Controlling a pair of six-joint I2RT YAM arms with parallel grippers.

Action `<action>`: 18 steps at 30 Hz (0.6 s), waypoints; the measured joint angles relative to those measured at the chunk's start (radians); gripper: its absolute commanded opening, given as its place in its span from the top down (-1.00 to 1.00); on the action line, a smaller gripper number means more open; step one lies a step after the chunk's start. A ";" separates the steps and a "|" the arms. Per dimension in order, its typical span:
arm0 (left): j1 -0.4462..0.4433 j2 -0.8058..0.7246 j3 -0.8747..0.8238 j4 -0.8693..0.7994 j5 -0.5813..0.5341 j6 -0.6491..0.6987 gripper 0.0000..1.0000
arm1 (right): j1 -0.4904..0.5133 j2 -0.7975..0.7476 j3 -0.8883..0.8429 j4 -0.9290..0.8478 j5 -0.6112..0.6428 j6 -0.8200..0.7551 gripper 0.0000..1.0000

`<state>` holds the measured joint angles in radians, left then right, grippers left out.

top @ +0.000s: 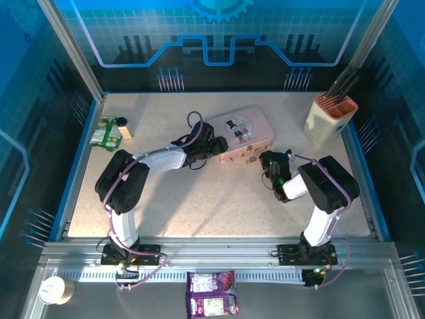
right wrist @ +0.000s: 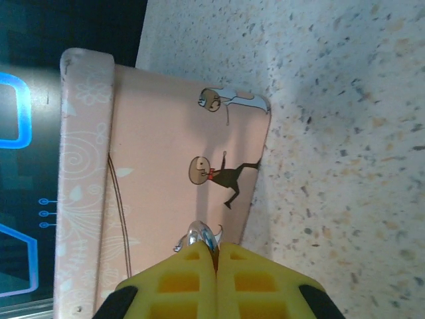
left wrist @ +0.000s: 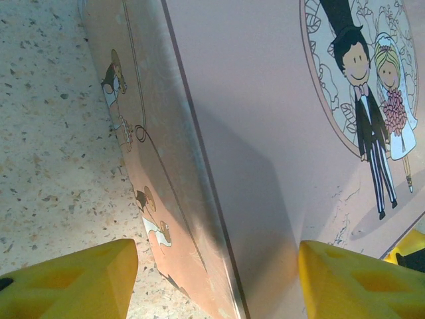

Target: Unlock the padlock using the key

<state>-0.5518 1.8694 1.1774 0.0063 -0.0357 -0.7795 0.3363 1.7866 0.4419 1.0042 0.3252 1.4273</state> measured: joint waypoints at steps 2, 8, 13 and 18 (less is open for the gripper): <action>0.001 0.000 0.000 -0.001 0.003 0.002 -0.34 | -0.001 -0.027 -0.006 -0.023 -0.003 -0.018 1.00; 0.008 -0.018 -0.004 -0.026 0.006 0.053 -0.44 | -0.016 -0.178 -0.021 -0.115 -0.030 -0.115 1.00; 0.018 -0.131 -0.094 -0.035 0.006 0.111 -0.49 | -0.054 -0.353 -0.023 -0.271 -0.112 -0.263 1.00; 0.036 -0.325 -0.269 -0.001 0.014 0.171 -0.50 | -0.085 -0.569 -0.021 -0.507 -0.231 -0.445 1.00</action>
<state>-0.5156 1.5444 0.9085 0.0055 -0.0216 -0.6086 0.2516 1.2175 0.4206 0.4976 0.0940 0.9821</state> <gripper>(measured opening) 0.746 0.064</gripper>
